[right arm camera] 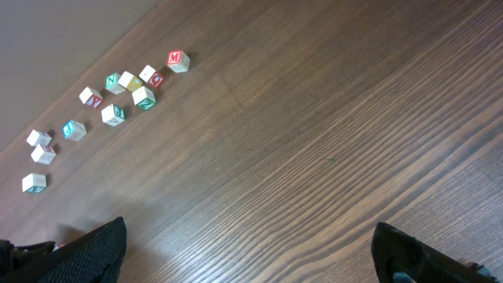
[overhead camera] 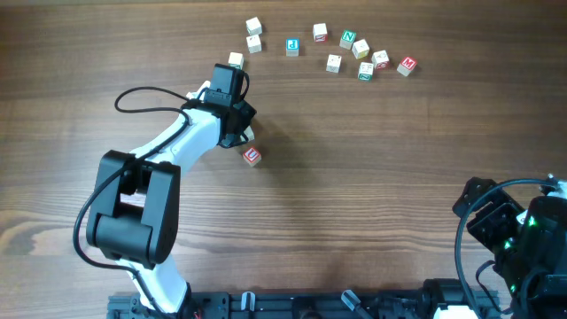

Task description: Form a circle

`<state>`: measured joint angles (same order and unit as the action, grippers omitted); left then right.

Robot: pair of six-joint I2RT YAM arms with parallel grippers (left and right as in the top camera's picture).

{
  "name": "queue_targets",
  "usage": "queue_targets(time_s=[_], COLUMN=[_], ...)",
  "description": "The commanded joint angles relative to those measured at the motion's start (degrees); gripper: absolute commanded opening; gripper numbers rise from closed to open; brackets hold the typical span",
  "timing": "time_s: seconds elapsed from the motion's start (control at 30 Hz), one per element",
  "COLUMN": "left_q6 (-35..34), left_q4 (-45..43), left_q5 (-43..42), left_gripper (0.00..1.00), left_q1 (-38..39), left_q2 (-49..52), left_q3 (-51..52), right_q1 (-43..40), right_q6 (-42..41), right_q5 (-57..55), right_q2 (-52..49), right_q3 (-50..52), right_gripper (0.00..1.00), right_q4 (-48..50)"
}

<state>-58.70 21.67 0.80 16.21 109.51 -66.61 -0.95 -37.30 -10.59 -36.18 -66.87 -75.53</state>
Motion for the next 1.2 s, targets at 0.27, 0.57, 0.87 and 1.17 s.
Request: queue_targets(time_s=[0.27,0.57,0.87,1.17], left_q6=[-0.5,-0.5,-0.5,0.2], left_q4=[0.1,0.1,-0.2,-0.3], left_q5=[-1.0,-1.0,-0.7,-0.7], left_gripper=[0.04,0.04,0.04,0.04], left_q1=[0.0,0.0,-0.1,-1.2], left_q2=[0.0,0.0,0.0,0.0], left_q3=[0.3,0.3,0.3,0.3], right_q1=[0.1,0.1,0.1,0.1], right_q6=[-0.4,-0.4,-0.4,-0.4], right_q5=[-0.3,-0.3,-0.3,-0.3], right_q2=[0.3,0.3,0.3,0.3], right_q3=[0.0,0.0,0.0,0.0], right_gripper=[1.00,1.00,1.00,1.00], right_q4=[0.2,0.2,0.2,0.2])
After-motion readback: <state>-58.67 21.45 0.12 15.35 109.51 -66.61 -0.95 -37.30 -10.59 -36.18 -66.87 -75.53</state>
